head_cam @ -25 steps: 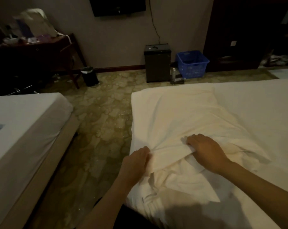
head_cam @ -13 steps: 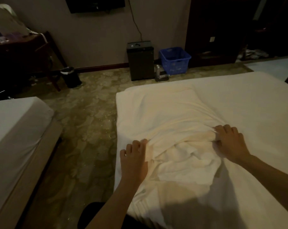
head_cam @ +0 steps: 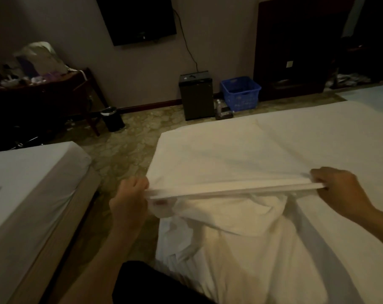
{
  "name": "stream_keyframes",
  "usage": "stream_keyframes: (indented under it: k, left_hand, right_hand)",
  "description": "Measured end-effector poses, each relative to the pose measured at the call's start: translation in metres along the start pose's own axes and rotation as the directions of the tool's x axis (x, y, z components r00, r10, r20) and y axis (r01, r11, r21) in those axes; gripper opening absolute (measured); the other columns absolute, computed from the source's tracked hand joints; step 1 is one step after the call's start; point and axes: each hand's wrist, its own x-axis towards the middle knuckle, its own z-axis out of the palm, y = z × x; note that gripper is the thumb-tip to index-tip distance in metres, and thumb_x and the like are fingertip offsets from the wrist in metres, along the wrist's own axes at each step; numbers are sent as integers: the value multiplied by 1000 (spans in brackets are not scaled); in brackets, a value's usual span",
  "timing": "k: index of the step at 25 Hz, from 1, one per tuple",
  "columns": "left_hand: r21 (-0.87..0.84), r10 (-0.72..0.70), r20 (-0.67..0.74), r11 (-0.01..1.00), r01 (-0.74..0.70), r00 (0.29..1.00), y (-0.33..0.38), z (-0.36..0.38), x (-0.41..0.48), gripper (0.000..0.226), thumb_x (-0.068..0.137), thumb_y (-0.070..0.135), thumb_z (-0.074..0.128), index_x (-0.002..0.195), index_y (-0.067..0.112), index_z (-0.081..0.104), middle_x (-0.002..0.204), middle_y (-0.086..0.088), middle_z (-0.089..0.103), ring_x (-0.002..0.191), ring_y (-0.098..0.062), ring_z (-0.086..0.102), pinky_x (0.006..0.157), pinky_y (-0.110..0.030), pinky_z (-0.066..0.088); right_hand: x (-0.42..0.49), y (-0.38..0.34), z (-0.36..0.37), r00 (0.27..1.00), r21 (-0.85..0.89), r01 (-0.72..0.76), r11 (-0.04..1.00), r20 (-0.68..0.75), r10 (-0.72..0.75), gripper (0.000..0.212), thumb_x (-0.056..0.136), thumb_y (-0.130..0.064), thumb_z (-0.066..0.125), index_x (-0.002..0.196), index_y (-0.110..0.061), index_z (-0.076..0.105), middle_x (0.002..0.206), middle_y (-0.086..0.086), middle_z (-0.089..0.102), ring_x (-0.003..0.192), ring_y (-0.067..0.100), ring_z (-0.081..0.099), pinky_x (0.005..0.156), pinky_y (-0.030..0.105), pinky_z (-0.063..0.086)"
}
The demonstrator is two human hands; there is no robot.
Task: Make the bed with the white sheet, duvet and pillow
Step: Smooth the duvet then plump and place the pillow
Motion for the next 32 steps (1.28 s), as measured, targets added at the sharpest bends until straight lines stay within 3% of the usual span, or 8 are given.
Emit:
stream_keyframes:
  k: [3,6,9,14,18,22,28,32]
  left_hand:
    - [101,1,89,995,-10,996,-10,11,-34,31,54,0,77,77,12,59,74,-8,55,67,-29,53,42,-22,31]
    - [155,-44,301,988,-4,952,-10,52,-91,46,58,0,77,96,13,55,84,-13,60,76,-32,56,45,-31,41]
    - [120,8,393,991,-59,919,-8,73,-116,67,34,-4,87,86,12,48,71,-14,54,58,-32,55,38,-29,43]
    - [9,47,295,999,-51,954,3,56,-106,73,34,11,87,93,18,43,81,-9,57,62,-29,59,43,-32,46]
    - [-89,164,99,984,-156,981,25,51,-80,58,49,19,85,89,18,43,78,-6,56,59,-23,54,45,-28,38]
    - [-119,389,-7,914,-387,921,17,64,-72,31,63,9,61,89,17,47,73,-3,59,66,-18,48,43,-24,36]
    - [-255,375,328,919,-301,867,14,92,-95,25,70,16,40,80,22,62,78,5,65,70,-19,63,50,-19,45]
    - [-212,270,623,962,-174,734,10,74,-87,38,76,42,41,99,17,58,101,2,58,93,-20,56,76,-33,46]
  right_hand:
    - [-35,2,18,994,86,92,992,53,-97,43,50,25,65,72,-12,64,63,4,61,55,19,59,53,20,41]
    - [-69,11,57,974,91,-33,995,226,12,50,44,24,64,56,-22,51,64,8,61,56,31,62,47,37,45]
    - [-81,20,72,944,167,-162,973,313,104,64,54,22,58,55,-34,26,61,5,56,57,26,57,51,34,40]
    - [-63,6,55,894,237,-169,957,446,47,51,68,4,65,56,-29,28,56,-5,41,52,10,37,51,28,28]
    - [-54,-18,54,937,53,268,962,217,-273,24,69,-33,58,70,-27,35,63,-8,39,52,15,37,47,27,27]
    - [-61,-16,59,927,36,331,943,176,-332,15,61,-14,79,63,-13,64,59,3,60,49,24,59,37,27,44]
    - [-76,-4,94,836,71,363,929,416,-358,28,33,-13,62,54,-26,47,50,-4,49,42,16,56,37,20,38]
    - [-45,-14,64,715,106,239,965,653,-249,40,73,-20,66,65,-33,29,64,-11,41,59,6,45,52,20,36]
